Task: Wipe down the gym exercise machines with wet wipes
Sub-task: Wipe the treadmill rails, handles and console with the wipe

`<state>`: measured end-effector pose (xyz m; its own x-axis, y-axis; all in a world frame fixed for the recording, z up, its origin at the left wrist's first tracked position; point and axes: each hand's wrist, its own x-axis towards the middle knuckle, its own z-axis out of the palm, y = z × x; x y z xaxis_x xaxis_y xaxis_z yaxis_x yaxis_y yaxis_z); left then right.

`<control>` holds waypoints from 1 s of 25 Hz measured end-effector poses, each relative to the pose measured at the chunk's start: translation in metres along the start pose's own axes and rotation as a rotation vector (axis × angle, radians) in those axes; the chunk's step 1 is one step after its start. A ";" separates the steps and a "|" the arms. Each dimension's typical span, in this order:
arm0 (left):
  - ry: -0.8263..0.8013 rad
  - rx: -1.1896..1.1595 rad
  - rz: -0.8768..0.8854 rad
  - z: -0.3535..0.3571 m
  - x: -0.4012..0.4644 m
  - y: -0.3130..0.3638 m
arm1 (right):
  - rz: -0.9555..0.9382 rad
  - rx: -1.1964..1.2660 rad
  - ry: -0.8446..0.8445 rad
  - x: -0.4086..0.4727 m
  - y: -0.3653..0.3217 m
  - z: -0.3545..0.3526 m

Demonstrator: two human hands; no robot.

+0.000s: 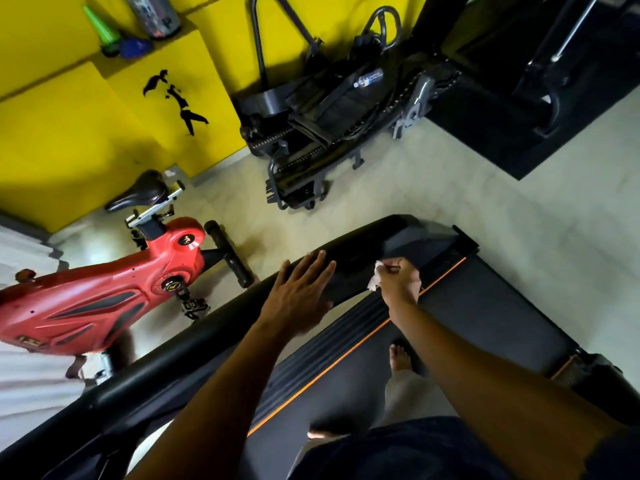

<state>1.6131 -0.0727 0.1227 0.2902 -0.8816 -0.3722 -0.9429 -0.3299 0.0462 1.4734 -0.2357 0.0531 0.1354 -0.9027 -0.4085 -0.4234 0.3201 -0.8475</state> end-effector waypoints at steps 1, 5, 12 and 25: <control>-0.006 0.001 -0.003 -0.002 0.015 0.005 | -0.060 -0.061 -0.018 0.011 -0.002 -0.015; -0.049 -0.013 0.022 -0.017 0.075 0.021 | -0.126 -0.141 -0.058 0.063 -0.004 -0.065; -0.166 0.000 -0.008 -0.033 0.143 0.047 | -0.131 -0.173 -0.133 0.125 0.017 -0.080; -0.160 -0.102 0.036 -0.025 0.182 0.049 | -0.213 -0.127 0.093 0.166 0.021 -0.022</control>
<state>1.6237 -0.2574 0.0806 0.2191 -0.8311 -0.5111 -0.9282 -0.3389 0.1533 1.4670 -0.3854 -0.0246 0.1525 -0.9703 -0.1877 -0.5040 0.0871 -0.8593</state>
